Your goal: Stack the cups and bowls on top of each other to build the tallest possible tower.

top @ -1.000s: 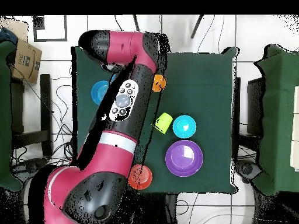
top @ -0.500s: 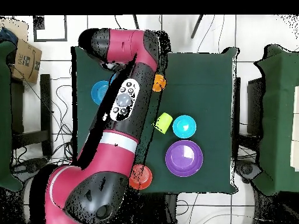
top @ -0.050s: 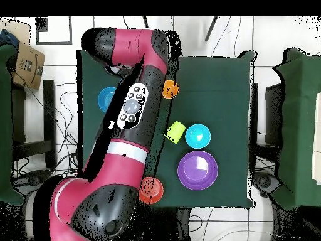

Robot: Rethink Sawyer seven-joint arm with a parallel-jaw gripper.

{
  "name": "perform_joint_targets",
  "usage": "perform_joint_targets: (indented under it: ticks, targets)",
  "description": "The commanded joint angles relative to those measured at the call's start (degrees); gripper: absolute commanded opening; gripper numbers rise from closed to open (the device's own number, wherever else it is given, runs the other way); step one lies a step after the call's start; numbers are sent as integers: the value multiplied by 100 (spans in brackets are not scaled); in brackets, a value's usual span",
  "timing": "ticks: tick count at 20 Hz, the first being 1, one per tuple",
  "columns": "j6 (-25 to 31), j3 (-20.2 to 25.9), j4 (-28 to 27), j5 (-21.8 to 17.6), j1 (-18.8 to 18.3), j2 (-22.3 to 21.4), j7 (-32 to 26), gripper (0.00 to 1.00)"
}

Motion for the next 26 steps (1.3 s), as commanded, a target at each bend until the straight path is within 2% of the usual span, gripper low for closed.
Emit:
perform_joint_targets:
  ticks: [1,4,7,12,14,17,21,26]
  targets:
    - [1002,815,-847,167,-402,482,-1106,100]
    - [1215,895,-1216,328,-510,722,-1561,100]
    - [1468,788,-1681,599,-604,1020,-1999,100]
    - [1311,636,-1701,761,-540,1116,-1602,100]
    - [1289,582,-1731,795,-541,1152,-1590,100]
    - [1441,482,-1917,1047,-603,1304,-1744,100]
    - [1378,425,-1919,1216,-574,1356,-1464,100]
    - [1320,299,-1930,1307,-588,1402,-1393,100]
